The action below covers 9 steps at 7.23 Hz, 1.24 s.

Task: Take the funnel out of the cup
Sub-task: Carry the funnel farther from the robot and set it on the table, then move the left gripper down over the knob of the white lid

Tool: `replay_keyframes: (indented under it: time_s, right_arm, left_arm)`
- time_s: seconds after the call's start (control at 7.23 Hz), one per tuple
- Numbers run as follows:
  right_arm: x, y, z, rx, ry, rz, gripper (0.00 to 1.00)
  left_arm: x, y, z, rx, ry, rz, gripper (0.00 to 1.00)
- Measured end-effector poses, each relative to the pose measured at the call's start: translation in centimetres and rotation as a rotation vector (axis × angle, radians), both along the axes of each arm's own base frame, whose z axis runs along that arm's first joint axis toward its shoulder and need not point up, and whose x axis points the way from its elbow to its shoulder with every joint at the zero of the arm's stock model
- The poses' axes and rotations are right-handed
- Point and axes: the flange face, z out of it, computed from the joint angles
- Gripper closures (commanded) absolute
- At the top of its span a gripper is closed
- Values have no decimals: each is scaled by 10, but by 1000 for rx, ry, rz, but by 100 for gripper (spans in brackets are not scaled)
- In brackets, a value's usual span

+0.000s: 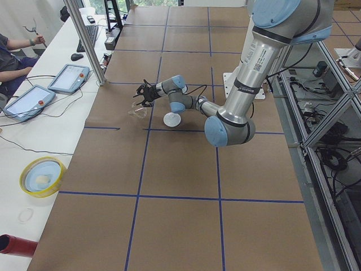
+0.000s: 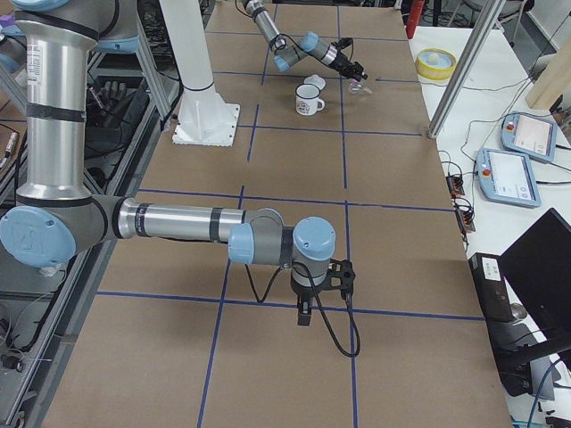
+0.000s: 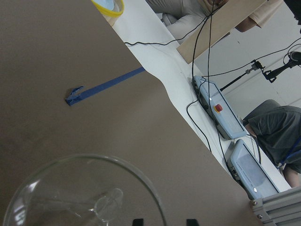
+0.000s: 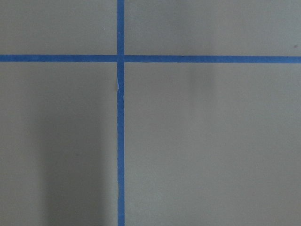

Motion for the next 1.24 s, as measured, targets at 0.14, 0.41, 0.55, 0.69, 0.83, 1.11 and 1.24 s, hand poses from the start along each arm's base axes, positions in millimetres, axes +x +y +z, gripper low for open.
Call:
replay_keyframes:
  time_s: [0.14, 0.41, 0.55, 0.69, 0.83, 1.11, 1.24]
  right_arm:
    - [0, 0, 0, 0, 0, 0, 0]
    - [0, 0, 0, 0, 0, 0, 0]
    - [0, 0, 0, 0, 0, 0, 0]
    - [0, 0, 0, 0, 0, 0, 0]
    - [0, 0, 0, 0, 0, 0, 0]
    - [0, 0, 0, 0, 0, 0, 0]
    - [0, 0, 0, 0, 0, 0, 0]
  left_arm:
    - [-7, -4, -7, 9, 7, -2, 0]
    - [-34, -1, -31, 20, -18, 67, 0]
    - [-57, 18, -44, 14, -84, 157, 0]
    - [-81, 44, -53, 5, -147, 265, 0]
    - [-104, 68, -61, -14, -208, 388, 0]
    - [-130, 86, -66, -68, -337, 651, 0]
    - [-129, 89, -58, -76, -394, 780, 0]
